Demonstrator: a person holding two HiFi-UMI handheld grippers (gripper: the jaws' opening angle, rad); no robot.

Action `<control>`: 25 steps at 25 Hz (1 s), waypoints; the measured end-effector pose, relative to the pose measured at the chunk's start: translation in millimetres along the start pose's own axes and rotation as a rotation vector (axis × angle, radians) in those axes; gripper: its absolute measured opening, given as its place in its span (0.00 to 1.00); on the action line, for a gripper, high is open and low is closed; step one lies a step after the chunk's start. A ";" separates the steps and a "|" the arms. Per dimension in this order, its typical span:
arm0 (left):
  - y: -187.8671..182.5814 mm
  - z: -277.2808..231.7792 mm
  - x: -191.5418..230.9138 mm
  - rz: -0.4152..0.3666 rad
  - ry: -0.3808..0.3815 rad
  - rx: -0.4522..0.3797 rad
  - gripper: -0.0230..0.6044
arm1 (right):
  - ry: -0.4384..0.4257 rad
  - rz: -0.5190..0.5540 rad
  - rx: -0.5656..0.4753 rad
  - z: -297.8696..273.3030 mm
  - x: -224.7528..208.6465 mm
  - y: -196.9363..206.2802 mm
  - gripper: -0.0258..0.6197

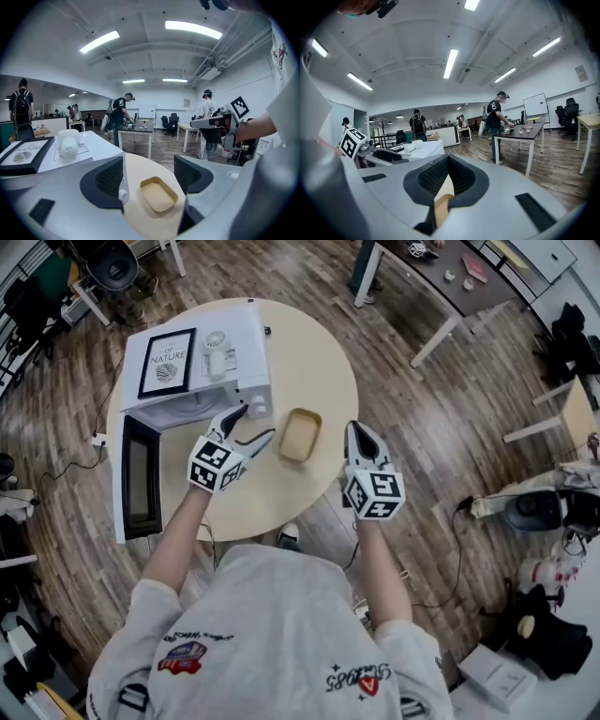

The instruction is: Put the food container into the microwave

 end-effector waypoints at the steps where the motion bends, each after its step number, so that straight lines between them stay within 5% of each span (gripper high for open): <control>1: 2.2 -4.4 -2.8 -0.005 0.013 0.011 0.58 | 0.012 -0.005 0.000 4.5 -2.2 1.4 0.04; 25: 105.5 -119.0 -75.3 -0.405 0.444 0.423 0.54 | 0.266 -0.061 0.066 99.2 -34.7 57.6 0.04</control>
Point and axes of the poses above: the fingertips, and each gripper's own axes: z backward along the fingers, x to its left, y out of its underside, the point moved 9 cm from there along z, backward along the fingers, and after that the axes turned 8 degrees about -y, right-handed, at the moved point
